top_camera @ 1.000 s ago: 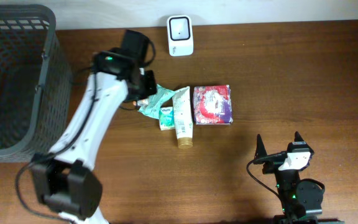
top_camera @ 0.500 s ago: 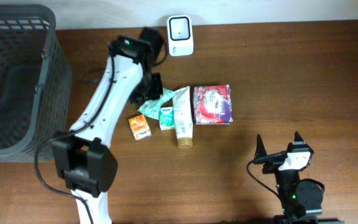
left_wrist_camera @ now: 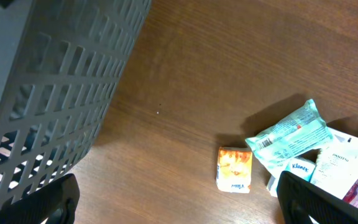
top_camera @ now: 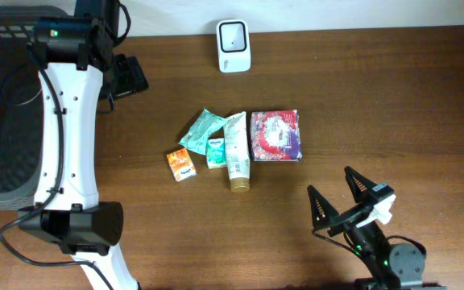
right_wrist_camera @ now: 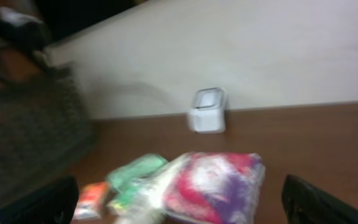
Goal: Scan the item barcode
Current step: 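Pick the orange Kleenex pack from the basket with the left gripper, place it on table, then grasp the diaper pack with the right gripper and drag it right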
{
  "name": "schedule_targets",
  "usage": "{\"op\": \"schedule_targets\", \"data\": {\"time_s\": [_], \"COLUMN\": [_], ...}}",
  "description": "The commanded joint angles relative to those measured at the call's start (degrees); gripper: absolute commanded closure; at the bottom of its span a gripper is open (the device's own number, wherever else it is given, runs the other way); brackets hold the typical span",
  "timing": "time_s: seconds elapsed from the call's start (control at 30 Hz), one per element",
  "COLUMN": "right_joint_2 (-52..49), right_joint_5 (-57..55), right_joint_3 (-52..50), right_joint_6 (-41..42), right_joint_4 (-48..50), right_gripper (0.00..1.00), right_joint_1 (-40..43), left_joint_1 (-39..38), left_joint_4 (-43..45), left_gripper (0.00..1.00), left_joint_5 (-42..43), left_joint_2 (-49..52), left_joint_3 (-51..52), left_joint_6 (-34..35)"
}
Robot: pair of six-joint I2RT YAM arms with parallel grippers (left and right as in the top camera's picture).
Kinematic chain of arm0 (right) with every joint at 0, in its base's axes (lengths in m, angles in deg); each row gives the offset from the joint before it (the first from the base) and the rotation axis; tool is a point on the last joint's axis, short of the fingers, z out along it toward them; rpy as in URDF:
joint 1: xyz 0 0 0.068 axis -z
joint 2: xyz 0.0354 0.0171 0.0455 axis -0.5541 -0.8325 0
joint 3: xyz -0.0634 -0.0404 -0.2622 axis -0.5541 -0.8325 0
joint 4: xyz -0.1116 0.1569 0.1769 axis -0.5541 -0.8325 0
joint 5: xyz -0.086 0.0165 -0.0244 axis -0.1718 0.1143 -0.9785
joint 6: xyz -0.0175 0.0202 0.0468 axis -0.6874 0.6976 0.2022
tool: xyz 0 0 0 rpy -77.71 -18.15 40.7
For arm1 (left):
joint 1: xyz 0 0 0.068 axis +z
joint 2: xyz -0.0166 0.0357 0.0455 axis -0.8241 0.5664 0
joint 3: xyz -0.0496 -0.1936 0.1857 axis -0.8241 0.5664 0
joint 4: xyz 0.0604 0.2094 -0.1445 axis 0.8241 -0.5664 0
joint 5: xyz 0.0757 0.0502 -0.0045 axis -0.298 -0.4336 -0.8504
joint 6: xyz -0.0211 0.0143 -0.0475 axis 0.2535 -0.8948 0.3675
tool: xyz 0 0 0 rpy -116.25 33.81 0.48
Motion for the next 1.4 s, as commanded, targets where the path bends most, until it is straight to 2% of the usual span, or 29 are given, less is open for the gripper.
{"op": "schedule_targets", "data": {"time_s": [0.0,0.07,0.1,0.13,0.2,0.23,0.37,0.43,0.57,0.7,0.9,0.93,1.0,1.03,1.17,1.27,1.37], "right_joint_2": [0.6,0.6,0.6,-0.3,-8.3,-13.0,-39.6,-58.2,-76.8,-88.0,-111.1,-114.9,-120.1,-122.2,-125.9,-126.2,-126.2], "right_joint_5": [6.7,3.1,-0.9,-4.1,-4.1,-4.1,-3.0,-2.8,5.9,5.5,5.4,8.2,13.8,14.3,14.1,14.1,14.1], "right_joint_3": [-0.3,0.0,1.6,9.3,25.9,32.2,61.5,80.9,96.4,96.3,96.3,96.3,96.3,96.3,95.5,90.9,87.5], "right_joint_6": [6.3,6.3,6.3,-2.6,-16.7,-19.2,-21.4,-21.4,-20.7,-20.7,-22.5,-25.9,-31.4,-31.7,-33.9,-33.9,-33.8], "right_joint_4": [12.6,29.3,32.2,28.7,8.4,1.2,-30.5,-50.3,-64.9,-66.7,-72.9,-73.4,-74.6,-74.8,-74.5,-70.9,-68.6], "right_gripper": [0.01,0.01,0.01,0.01,0.01,0.01,0.01,0.01,0.01,0.01,0.0,0.11,0.2,0.23,0.23,0.42,0.74], "right_joint_1": [0.3,0.3,0.3,0.3,0.3,0.3,0.3,0.3,0.3,0.3,0.3,0.4,0.4,0.3,0.3,0.3,0.3], "left_joint_1": [0.1,0.1,0.1,0.1,0.1,0.1,0.1,0.1,0.1,0.0,0.0,0.0,0.1,0.2,0.0,0.0,0.0], "left_joint_4": [0.0,-0.1,-0.1,-0.1,-0.1,-0.1,-0.1,-0.1,-0.1,-0.1,-0.1,-0.1,-0.1,-0.1,-0.1,-0.1,-0.1], "left_gripper": [0.01,0.01,0.01,0.01,0.01,0.01,0.01,0.01,0.01,0.01,0.01,0.01,0.01,0.01,0.01,0.01,0.01], "left_joint_5": [-0.6,-0.7,-0.6,-0.6,-0.6,-0.6,-0.7,-0.7,-0.7,-0.7,-0.7,-0.7,-0.7,-0.7,-0.7,-0.7,-0.7], "left_joint_2": [-2.0,-2.0,-2.0,-2.0,-2.0,-2.0,-2.0,-2.0,-2.0,-2.0,-2.0,-2.0,-2.0,-2.0,-2.0,-2.0,-2.0], "left_joint_3": [-0.6,-0.6,-0.6,-0.6,-0.6,-0.6,-0.6,-0.6,-0.6,-0.6,-0.6,-0.6,-0.6,-0.6,-0.6,-0.6,-0.6], "left_joint_6": [0.1,0.1,0.1,0.1,0.1,0.1,0.1,0.1,0.1,0.1,0.1,0.1,0.1,0.1,0.1,0.1,0.1]}}
